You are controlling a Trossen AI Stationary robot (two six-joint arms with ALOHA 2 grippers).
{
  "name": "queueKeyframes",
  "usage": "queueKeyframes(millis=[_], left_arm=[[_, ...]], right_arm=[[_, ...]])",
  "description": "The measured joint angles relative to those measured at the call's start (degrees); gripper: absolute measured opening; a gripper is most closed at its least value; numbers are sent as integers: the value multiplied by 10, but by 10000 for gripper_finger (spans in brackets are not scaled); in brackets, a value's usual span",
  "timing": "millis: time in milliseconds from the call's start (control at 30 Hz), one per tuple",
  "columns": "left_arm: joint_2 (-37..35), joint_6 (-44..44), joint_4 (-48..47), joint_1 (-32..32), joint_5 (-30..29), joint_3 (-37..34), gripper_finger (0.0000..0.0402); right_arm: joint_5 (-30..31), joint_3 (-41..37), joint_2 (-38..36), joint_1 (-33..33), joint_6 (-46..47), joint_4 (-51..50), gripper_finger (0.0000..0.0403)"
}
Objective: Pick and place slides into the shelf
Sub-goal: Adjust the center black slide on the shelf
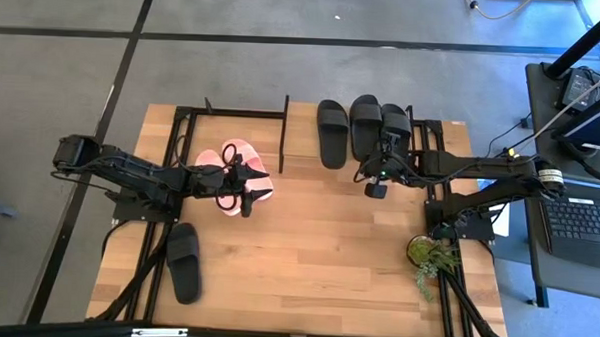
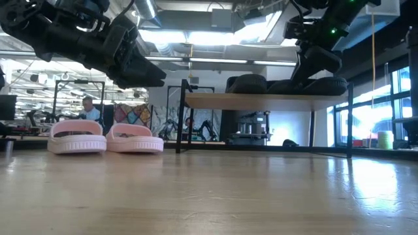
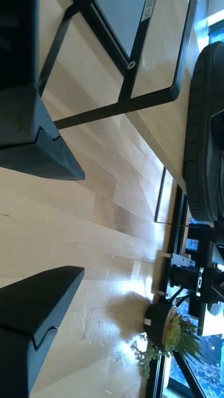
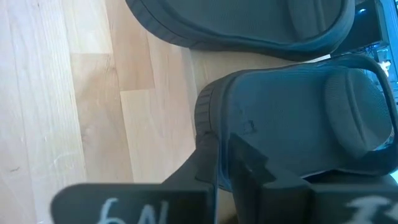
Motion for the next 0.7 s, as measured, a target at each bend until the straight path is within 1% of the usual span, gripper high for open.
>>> queueKeyframes(millis=[700], left_arm=[[0, 0, 0, 0, 0, 0, 228]], right_arm=[[-13, 0, -1, 24, 45, -4, 26]])
